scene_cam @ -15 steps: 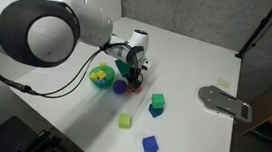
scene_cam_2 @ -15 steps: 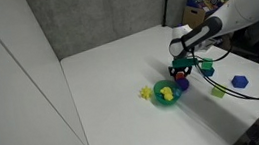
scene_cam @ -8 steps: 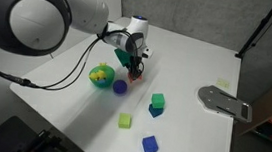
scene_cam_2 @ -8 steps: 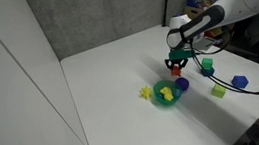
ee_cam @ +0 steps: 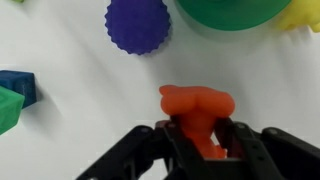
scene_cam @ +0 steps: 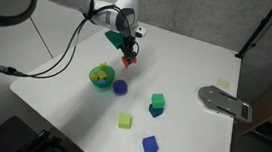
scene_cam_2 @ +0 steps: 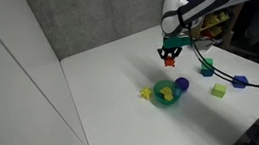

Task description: Put the orange object in the bowl

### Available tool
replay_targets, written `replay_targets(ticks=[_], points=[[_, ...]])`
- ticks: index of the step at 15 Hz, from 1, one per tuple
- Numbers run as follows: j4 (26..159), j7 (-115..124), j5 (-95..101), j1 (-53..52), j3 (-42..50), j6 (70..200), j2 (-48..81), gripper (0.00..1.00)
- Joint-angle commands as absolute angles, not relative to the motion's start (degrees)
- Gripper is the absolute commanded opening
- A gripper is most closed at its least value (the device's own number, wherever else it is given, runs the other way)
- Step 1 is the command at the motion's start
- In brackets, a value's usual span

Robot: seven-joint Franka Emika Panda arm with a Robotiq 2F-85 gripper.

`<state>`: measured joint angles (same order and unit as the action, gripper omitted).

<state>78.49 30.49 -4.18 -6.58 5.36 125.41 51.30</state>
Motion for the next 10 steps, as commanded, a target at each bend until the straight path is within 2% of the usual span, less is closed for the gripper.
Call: replay_targets(ticks=[1, 10], points=[[85.1, 27.41, -2.34, -8.37, 4.92, 125.39, 45.94, 0.12], [92.73, 23.72, 1.28, -11.76, 3.29, 125.47, 43.68, 0.12]])
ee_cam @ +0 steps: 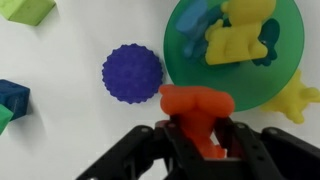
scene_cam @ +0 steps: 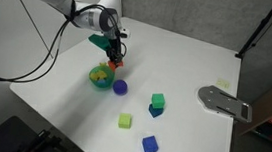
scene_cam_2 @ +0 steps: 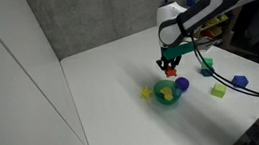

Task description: Put the orange object in the bowl

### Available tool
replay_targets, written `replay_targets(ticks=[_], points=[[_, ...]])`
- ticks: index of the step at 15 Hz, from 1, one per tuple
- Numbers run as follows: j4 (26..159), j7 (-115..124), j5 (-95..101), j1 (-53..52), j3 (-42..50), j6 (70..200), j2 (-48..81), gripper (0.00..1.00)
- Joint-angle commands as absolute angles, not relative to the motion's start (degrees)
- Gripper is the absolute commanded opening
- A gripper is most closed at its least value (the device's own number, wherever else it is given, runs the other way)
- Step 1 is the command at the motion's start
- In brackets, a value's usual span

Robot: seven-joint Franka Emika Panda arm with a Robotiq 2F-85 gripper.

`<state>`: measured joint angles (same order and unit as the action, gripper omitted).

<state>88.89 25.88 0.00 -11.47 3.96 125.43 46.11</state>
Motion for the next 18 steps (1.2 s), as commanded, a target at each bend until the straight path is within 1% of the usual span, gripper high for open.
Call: replay_targets(ticks=[1, 11, 12, 13, 14, 17, 18], points=[[93.31, 23.3, 1.62, -12.05, 3.1, 125.36, 43.62, 0.12], [95.33, 22.63, 5.85, -14.96, 2.95, 124.74, 44.58, 0.12], [95.22, 22.59, 6.13, -15.06, 2.96, 124.54, 44.74, 0.43], [95.2, 22.46, 6.35, -15.08, 2.91, 124.35, 44.8, 0.63], [95.19, 22.3, 6.47, -15.07, 2.86, 124.22, 44.84, 0.69], [95.26, 21.2, 6.63, -14.8, 2.67, 123.45, 44.21, 0.93], [95.28, 20.78, 6.67, -14.73, 2.68, 123.05, 43.84, 0.99]])
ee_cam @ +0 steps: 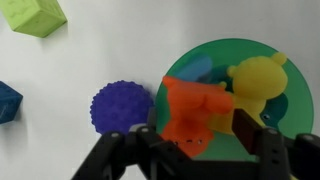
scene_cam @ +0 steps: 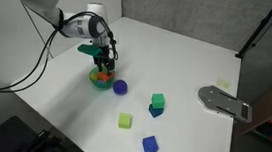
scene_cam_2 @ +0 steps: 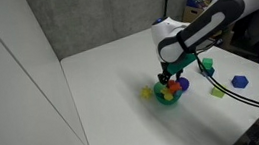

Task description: Put the orange object in the bowl

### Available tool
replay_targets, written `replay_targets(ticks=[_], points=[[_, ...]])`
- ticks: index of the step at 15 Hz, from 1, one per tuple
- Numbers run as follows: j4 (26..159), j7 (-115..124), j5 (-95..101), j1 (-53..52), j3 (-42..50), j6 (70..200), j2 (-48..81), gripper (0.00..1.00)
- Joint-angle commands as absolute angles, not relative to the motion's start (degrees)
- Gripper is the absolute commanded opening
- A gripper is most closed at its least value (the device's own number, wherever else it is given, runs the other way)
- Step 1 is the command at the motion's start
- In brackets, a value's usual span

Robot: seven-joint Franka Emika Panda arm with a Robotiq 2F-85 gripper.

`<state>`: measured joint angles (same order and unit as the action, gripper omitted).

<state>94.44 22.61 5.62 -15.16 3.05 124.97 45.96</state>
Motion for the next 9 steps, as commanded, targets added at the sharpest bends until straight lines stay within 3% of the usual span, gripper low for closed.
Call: replay_targets(ticks=[1, 9], points=[[95.24, 20.26, 6.57, -14.59, 2.6, 122.45, 43.46, 1.0], [89.05, 16.67, 5.28, -11.27, 2.0, 106.78, 38.0, 1.0]])
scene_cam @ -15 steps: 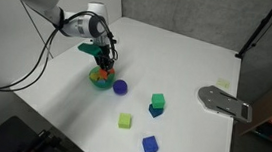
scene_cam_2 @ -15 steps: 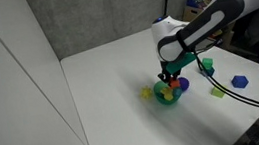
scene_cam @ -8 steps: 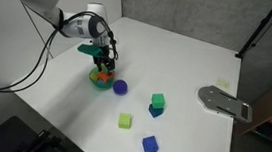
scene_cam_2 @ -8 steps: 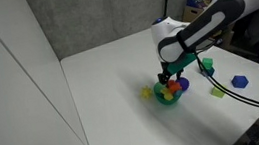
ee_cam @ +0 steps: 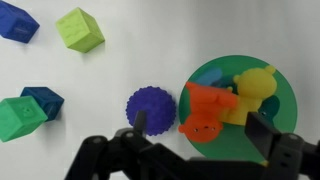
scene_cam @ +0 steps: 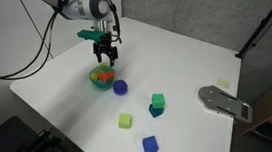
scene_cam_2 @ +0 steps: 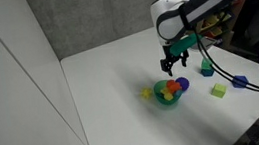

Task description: Put the orange object in the bowl

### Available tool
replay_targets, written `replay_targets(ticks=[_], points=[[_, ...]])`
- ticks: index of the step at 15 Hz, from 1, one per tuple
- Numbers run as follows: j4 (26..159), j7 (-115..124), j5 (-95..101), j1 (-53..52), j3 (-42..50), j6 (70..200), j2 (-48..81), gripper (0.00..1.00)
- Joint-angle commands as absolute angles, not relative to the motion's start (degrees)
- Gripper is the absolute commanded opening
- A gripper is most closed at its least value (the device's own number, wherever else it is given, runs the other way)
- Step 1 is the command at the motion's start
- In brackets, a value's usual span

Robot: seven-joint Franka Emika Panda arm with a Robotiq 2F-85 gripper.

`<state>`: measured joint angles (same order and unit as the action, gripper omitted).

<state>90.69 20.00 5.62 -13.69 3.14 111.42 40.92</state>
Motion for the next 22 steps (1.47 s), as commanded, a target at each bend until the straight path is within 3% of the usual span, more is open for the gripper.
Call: replay_targets(ticks=[1, 22], points=[[89.35, 15.63, 5.19, -10.5, 1.94, 106.21, 36.41, 1.0], [113.14, 4.42, -1.8, -1.66, 1.15, 102.54, -2.19, 1.0]])
